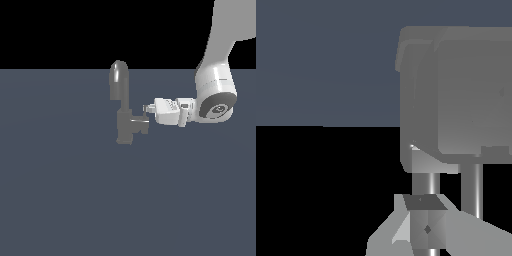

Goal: Turn on the faucet by rotating a designated handle.

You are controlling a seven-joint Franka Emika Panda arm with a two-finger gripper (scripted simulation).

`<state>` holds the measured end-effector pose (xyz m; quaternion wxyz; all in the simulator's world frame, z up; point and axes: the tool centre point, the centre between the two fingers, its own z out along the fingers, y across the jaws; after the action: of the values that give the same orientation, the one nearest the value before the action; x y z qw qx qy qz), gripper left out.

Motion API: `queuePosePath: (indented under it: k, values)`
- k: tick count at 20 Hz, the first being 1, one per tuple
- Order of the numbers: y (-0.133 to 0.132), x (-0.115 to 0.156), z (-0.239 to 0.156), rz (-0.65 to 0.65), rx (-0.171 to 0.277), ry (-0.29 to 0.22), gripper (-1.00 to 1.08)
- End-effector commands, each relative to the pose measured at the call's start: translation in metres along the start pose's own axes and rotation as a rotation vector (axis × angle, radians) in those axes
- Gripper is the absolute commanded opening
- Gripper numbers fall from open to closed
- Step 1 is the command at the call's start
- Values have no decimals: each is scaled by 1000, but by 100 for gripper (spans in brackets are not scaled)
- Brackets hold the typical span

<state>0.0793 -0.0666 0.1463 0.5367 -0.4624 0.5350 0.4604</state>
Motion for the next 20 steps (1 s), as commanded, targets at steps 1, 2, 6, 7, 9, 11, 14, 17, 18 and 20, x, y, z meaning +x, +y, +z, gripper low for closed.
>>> queuePosePath:
  k: [1,2,6,7,9,11,14,17,18,20]
  values:
    - [6,-2,0,0,0,0,-100]
    - [9,-2,0,0,0,0,-100]
    - [19,-5,0,0,0,0,-100]
    - [21,-5,0,0,0,0,-100]
    - [27,-6,0,0,0,0,-100]
    - [32,-8,0,0,0,0,-100]
    - [28,-11,0,-11,6,3,-100]
    - [38,-5,0,-9,5,3,-100]
    - [42,-3,0,-8,4,2,-100]
    - [49,1,0,-7,3,2,-100]
